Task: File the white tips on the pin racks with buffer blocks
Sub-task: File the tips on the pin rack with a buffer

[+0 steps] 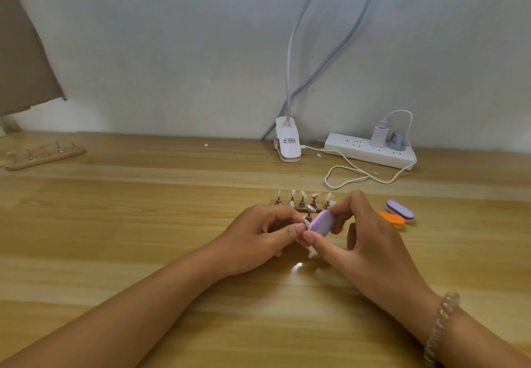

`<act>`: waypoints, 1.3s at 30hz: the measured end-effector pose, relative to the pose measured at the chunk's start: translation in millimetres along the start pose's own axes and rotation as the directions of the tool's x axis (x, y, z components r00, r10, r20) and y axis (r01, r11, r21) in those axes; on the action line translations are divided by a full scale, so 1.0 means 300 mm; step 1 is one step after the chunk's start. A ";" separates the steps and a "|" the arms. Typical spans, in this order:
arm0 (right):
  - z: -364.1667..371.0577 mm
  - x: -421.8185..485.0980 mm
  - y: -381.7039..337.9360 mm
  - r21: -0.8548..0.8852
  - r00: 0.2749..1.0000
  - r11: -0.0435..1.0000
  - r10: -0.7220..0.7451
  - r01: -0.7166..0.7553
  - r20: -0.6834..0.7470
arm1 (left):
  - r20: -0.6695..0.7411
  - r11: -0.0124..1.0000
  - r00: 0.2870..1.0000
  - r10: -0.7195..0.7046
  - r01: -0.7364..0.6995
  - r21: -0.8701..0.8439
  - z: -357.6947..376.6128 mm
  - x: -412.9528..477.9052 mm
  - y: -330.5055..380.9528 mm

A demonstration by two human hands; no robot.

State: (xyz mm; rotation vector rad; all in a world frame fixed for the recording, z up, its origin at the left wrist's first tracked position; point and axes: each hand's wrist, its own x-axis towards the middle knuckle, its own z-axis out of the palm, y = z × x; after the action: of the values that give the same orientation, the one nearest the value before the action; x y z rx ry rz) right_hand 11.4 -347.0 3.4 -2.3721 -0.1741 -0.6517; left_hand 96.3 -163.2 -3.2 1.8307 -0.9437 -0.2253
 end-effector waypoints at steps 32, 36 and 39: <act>-0.002 -0.009 -0.033 0.014 0.994 0.997 -0.074 0.073 0.076 | -0.011 0.998 1.000 0.024 -0.024 0.065 -0.001 0.000 0.010; -0.015 0.009 -0.009 0.038 0.999 0.998 0.040 -0.041 0.016 | -0.025 0.999 1.000 0.009 -0.008 0.038 0.002 0.000 0.017; -0.005 -0.008 -0.026 -0.058 0.999 0.997 -0.039 0.041 0.038 | -0.011 0.999 1.000 -0.017 0.018 0.035 0.001 -0.003 0.015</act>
State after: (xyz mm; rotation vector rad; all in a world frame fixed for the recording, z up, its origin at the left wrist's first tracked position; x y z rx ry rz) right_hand 6.5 -341.9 7.8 -2.4436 -0.2223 -0.6403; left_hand 93.3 -163.7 0.2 1.8712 -0.9295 -0.2103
